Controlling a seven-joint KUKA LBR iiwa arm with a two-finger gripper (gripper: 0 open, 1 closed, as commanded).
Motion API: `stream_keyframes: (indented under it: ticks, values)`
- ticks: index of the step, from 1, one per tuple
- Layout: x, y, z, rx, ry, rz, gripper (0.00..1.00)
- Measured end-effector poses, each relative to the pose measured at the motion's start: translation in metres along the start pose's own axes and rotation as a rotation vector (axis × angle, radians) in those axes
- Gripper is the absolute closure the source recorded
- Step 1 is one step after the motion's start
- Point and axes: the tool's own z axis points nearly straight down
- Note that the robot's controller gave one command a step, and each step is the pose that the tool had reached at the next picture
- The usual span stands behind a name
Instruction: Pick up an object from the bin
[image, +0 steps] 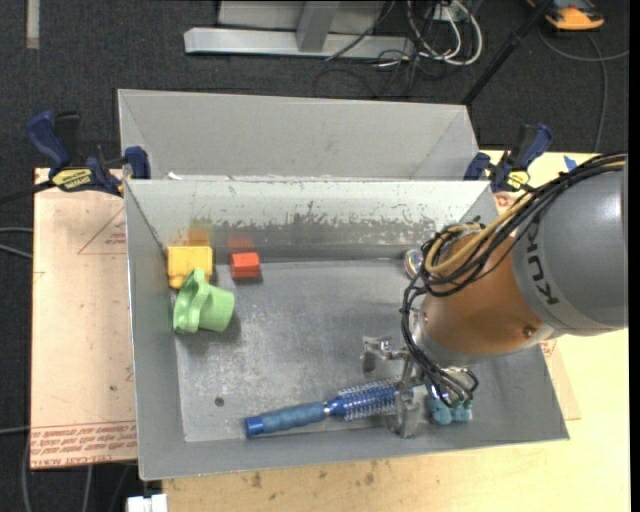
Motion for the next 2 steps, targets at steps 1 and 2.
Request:
stream_keyframes:
  ticks: [1,2]
  values:
    - [0.004,-0.001,0.0,-0.001,0.015,0.002,1.0]
    - [-0.008,-0.011,-0.111,0.001,0.008,-0.025,1.0]
